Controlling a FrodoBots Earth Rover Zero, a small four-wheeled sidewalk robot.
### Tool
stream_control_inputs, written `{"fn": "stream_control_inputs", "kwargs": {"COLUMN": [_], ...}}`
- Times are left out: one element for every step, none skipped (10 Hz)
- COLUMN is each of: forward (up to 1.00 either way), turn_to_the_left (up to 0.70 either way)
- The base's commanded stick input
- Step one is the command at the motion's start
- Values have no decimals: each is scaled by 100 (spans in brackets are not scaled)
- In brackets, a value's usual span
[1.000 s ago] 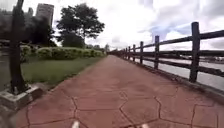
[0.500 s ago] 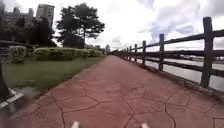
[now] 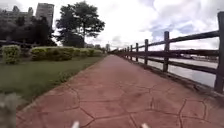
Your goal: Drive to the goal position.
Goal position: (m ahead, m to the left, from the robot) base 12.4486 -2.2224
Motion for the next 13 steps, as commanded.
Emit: {"fn": "stream_control_inputs", "kwargs": {"forward": [70, 70, 70, 70, 70, 70, 70, 70, 70, 70, 70, 70, 70], "turn_to_the_left": [0, 0, 0, 0, 0, 0, 0, 0, 0, 0, 0, 0, 0]}}
